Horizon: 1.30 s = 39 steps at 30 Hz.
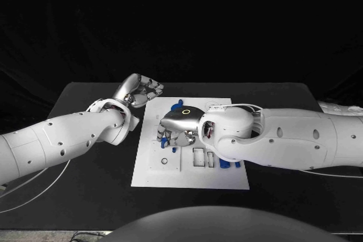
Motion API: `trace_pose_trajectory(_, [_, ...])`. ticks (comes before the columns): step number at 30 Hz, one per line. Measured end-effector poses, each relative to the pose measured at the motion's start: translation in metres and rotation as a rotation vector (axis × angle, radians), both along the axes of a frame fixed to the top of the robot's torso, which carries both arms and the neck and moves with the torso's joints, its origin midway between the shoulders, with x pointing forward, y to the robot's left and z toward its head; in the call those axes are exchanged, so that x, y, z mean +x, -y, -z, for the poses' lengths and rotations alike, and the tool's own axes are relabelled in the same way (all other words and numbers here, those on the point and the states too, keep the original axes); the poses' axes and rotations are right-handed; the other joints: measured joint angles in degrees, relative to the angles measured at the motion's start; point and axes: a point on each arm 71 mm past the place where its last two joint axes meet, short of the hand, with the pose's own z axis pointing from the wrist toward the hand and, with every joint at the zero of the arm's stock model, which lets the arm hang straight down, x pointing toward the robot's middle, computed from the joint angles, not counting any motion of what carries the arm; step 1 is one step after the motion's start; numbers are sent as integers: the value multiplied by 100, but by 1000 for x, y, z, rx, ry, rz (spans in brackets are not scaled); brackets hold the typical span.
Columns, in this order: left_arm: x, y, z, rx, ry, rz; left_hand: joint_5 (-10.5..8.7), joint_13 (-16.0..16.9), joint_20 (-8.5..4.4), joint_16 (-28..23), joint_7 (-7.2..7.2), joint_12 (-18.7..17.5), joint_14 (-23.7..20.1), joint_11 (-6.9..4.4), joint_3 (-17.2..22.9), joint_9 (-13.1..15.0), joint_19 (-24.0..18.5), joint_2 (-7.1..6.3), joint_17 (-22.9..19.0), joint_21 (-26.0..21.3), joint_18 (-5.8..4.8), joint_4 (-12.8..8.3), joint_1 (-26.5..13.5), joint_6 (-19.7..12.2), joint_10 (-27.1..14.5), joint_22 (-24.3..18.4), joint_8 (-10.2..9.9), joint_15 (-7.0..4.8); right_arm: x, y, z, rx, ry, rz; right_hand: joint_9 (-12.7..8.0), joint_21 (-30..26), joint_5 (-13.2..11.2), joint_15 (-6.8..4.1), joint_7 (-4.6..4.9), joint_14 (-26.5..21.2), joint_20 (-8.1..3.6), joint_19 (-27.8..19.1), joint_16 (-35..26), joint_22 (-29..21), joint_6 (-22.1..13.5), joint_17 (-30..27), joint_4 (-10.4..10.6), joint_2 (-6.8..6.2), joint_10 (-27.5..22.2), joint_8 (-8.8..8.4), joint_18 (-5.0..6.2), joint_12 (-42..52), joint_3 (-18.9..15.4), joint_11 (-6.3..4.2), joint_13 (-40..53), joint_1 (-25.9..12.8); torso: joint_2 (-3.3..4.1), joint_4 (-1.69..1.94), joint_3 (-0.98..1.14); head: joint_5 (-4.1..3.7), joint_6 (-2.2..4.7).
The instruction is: Assemble the parts on the task board
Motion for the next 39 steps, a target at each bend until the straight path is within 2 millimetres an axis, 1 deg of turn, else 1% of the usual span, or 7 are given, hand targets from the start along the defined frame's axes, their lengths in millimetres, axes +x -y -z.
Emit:
trace_pose_trajectory(4, [0, 0, 0, 0, 0, 1, 0, 0, 0, 0, 0, 0, 0, 0, 0, 0, 0, 0, 0, 0, 0, 0, 0, 0, 0, 0, 0, 0, -2, -4, 9, -11, -32, -15, 0, 0, 0, 0, 15, 0, 0, 0, 0, 0, -2, 0, 0, 0, 0, -20, 0, -32, 0, 0, 3, 0, -1, -3, 0, 22, 0])
trace_pose_trajectory(9, [0, 0, 0, 1, 0, 2, 0, 0, 0, 0, 0, 0, 0, 0, 0, 0, 0, 0, 0, 0, -1, 0, 0, 0, 0, 0, 0, 0, -3, -7, 20, -26, -67, -29, 0, 0, 0, 0, 16, 0, 0, 0, 0, -1, -2, -1, -16, 0, 0, -31, 0, -37, 16, 0, 3, 0, -4, -7, 1, 31, 0])
trace_pose_trajectory(13, [0, 0, 0, 1, 0, 2, 0, 0, 0, 0, 0, 0, 0, 0, 0, 0, 0, 0, 0, 0, 0, 0, 0, 0, 0, 0, 0, 0, -4, -9, 26, -37, -79, -39, -1, 0, 0, 0, 18, 0, 15, -15, 0, -1, -4, -1, -1, -6, 0, -47, 0, -60, 31, 1, 3, 6, -4, -12, 3, 34, 0])
trace_pose_trajectory(15, [0, 0, 0, 1, 0, 3, 0, 0, 0, 0, 0, 0, 0, 0, 0, 0, 0, 0, 0, 0, 0, 0, 0, 0, 0, 0, 0, 0, -4, -10, 27, -44, -81, -45, -2, 0, -1, 0, 24, 0, 22, -22, 0, -1, -10, -1, -15, -6, -21, -52, 0, -60, 47, 22, 4, 6, -3, -14, 3, 34, 0])
trace_pose_trajectory(33, [-1, 1, 0, 0, 0, 6, 0, 0, 0, 0, 0, 0, 0, 0, 16, 0, 0, 0, 0, 0, 0, 16, 0, 0, 0, 0, 0, 0, -8, -22, 33, -81, -44, -103, -25, 0, -12, -1, 36, 0, 22, -22, 0, -2, -20, -2, -15, -6, -21, -77, 0, -83, 47, 22, 5, 6, 3, -13, 3, -2, 0])
trace_pose_trajectory(35, [-1, 1, 0, 0, 0, 6, 0, 0, 0, 0, 0, 0, 0, 0, 16, 0, 0, 0, 0, 0, -1, 16, 0, 0, 0, 0, 0, 0, -8, -23, 34, -84, -40, -106, -25, 0, -12, -1, 58, 0, 22, -22, 0, -2, 2, -2, -16, -6, -21, -91, 0, -82, 46, 22, 5, 6, 3, -11, 3, -3, 0])
trace_pose_trajectory(39, [-1, 1, 0, 0, 0, 8, 0, 0, 0, 0, 0, 0, 0, 0, 16, 0, 0, 0, 0, 0, 0, 16, 0, 0, 0, 0, 0, 0, -8, -23, 37, -91, -34, -106, -25, 0, -12, -1, 68, 0, 22, -22, 0, -3, 10, -2, -16, -6, -21, -98, 0, -82, 46, 22, 7, 6, 0, -12, 3, -2, 0])
